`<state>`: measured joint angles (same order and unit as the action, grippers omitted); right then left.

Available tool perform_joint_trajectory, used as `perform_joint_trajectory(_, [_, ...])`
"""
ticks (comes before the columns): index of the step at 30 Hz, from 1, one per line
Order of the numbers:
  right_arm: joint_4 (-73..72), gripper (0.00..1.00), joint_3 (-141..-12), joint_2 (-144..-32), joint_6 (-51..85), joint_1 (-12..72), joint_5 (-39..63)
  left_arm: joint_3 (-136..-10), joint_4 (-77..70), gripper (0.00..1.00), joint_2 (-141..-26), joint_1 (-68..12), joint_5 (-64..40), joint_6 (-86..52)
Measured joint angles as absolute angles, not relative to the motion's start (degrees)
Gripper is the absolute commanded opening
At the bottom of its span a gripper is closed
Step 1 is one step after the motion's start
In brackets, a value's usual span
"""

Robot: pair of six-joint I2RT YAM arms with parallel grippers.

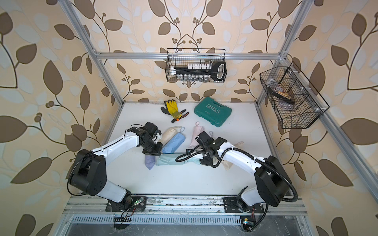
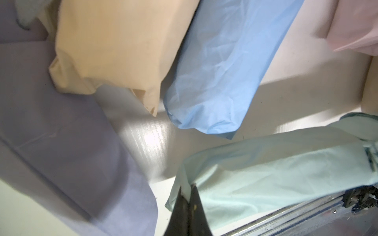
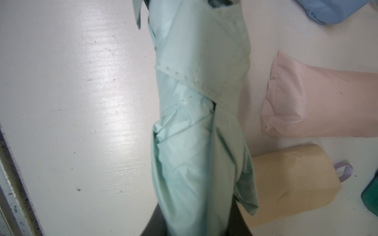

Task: Take umbrellas out of sleeves
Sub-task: Take out the umbrella from the umbrella sleeve.

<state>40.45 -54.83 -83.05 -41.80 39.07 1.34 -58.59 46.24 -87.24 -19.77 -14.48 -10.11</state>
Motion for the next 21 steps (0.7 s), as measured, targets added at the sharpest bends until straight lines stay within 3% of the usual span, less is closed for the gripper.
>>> perform_joint_trajectory(21, [44.25, 0.02, -57.45, -77.78, -40.53, 33.8, 0.99, -57.76, 46.48, 0.0, -86.3, -19.77, -15.05, -9.17])
